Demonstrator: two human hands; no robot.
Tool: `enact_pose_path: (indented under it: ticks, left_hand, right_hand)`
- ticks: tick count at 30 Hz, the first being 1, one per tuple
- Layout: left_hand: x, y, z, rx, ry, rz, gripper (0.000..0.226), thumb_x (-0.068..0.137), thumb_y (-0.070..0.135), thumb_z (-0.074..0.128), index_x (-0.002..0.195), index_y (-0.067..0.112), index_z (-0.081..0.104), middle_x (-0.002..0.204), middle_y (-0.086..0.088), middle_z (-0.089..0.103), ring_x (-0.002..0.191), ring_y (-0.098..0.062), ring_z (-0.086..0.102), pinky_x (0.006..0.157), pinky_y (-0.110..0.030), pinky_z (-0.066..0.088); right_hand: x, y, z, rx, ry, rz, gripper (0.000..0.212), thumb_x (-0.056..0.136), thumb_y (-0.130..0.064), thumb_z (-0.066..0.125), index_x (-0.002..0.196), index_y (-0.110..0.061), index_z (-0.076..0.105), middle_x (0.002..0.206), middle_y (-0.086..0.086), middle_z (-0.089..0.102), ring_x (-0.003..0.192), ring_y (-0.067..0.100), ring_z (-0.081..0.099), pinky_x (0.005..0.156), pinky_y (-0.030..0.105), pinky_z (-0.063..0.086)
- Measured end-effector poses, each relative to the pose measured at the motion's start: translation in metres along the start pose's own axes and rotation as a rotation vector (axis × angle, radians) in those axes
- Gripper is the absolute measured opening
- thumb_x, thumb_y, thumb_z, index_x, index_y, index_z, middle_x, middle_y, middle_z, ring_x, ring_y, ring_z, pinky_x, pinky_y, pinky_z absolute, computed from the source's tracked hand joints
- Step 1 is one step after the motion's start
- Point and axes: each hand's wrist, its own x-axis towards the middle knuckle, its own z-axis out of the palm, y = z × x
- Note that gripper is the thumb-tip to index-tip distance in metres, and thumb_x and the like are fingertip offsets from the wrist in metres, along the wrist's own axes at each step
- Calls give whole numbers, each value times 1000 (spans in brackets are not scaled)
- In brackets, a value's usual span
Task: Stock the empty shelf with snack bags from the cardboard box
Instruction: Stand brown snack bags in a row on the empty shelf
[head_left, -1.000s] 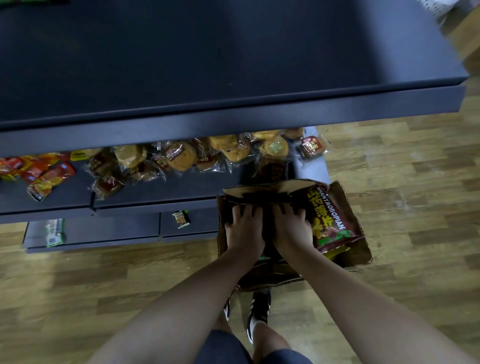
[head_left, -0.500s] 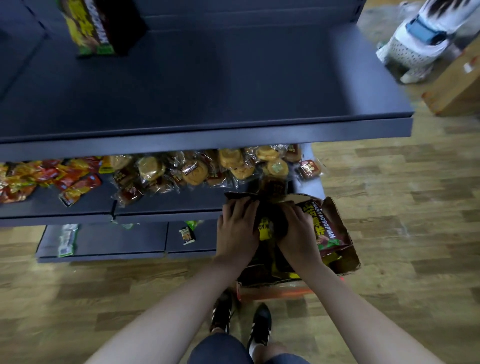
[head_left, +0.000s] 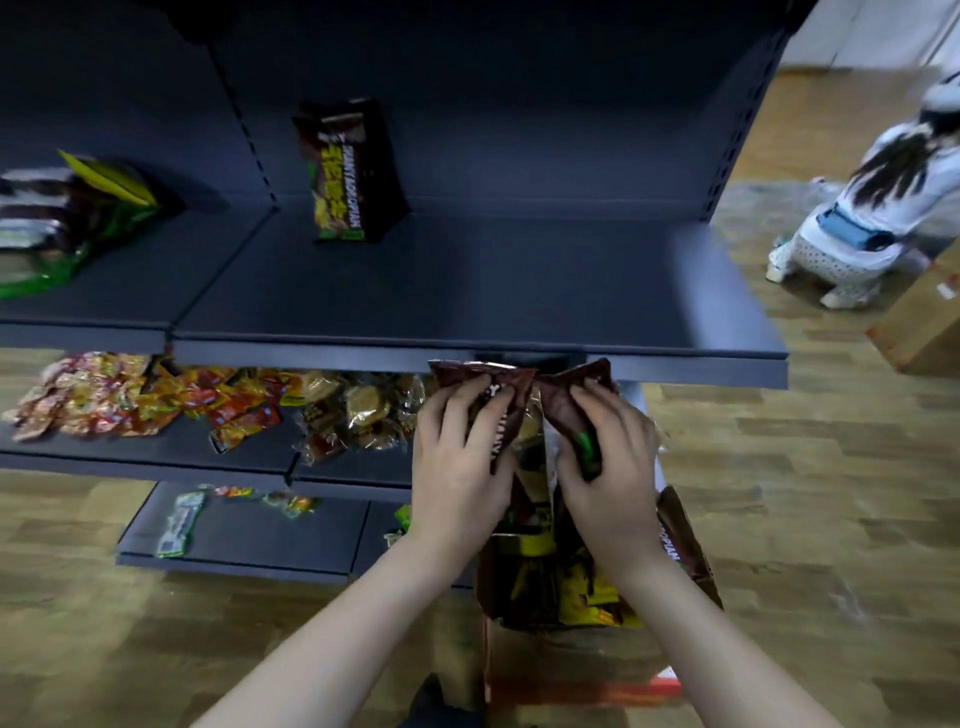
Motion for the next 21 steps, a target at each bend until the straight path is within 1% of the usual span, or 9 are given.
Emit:
enact_pose_path:
  ticks: [3, 5, 7, 9, 11, 15, 21]
  left_hand:
    - [18, -5, -20, 35, 92, 22, 50, 73, 8, 67, 122, 11, 56, 124, -12, 54, 117, -30, 40, 101, -37, 34]
    - [31, -12, -32, 62, 143, 23, 49, 74, 8, 64, 122, 11, 55, 124, -13, 54, 117, -30, 41, 101, -37, 35]
    - [44, -23, -41, 85, 167, 21, 47, 75, 8, 62, 122, 10, 56, 125, -13, 53, 118, -31, 41, 101, -38, 35]
    - [60, -39, -48, 107, 174, 24, 46, 76, 9, 61, 122, 8, 57, 125, -14, 54, 118, -32, 41, 100, -40, 36]
    - [78, -57, -53, 128, 180, 19, 47, 75, 7, 63, 121, 7, 58, 126, -15, 55, 118, -33, 40, 96, -43, 40]
    - [115, -97, -58, 168, 175, 45, 48, 74, 4, 64, 122, 6, 58, 125, -14, 55, 117, -34, 42, 90, -45, 44]
    - [172, -157, -56, 213, 133, 84, 49, 73, 2, 62, 121, 7, 57, 122, -15, 56, 113, -35, 45, 86, -48, 48]
  right_hand:
    - [22, -21, 0, 24, 28, -54, 42, 86, -18, 59, 127, -16, 53, 130, -1, 50, 121, 18, 41, 106, 23, 29]
    - [37, -33, 3, 27, 35, -88, 42, 86, -22, 55, 128, -18, 53, 130, -2, 49, 121, 19, 41, 106, 21, 30]
    - [53, -44, 9, 19, 48, -122, 42, 86, -21, 56, 128, -18, 53, 129, -3, 49, 120, 20, 43, 105, 17, 29]
    - [70, -55, 17, 14, 39, -133, 44, 85, -15, 62, 129, -17, 53, 130, -4, 48, 121, 20, 42, 104, 16, 28]
    - [87, -65, 28, 6, 24, -143, 46, 85, -12, 65, 129, -16, 53, 131, -3, 47, 122, 20, 40, 103, 18, 27]
    - [121, -85, 59, -42, 27, -154, 48, 86, -12, 65, 131, -16, 52, 133, 0, 46, 123, 20, 39, 100, 22, 29]
    - [168, -108, 115, -99, 72, -154, 48, 84, -13, 65, 130, -15, 53, 132, 1, 49, 122, 21, 41, 98, 21, 31]
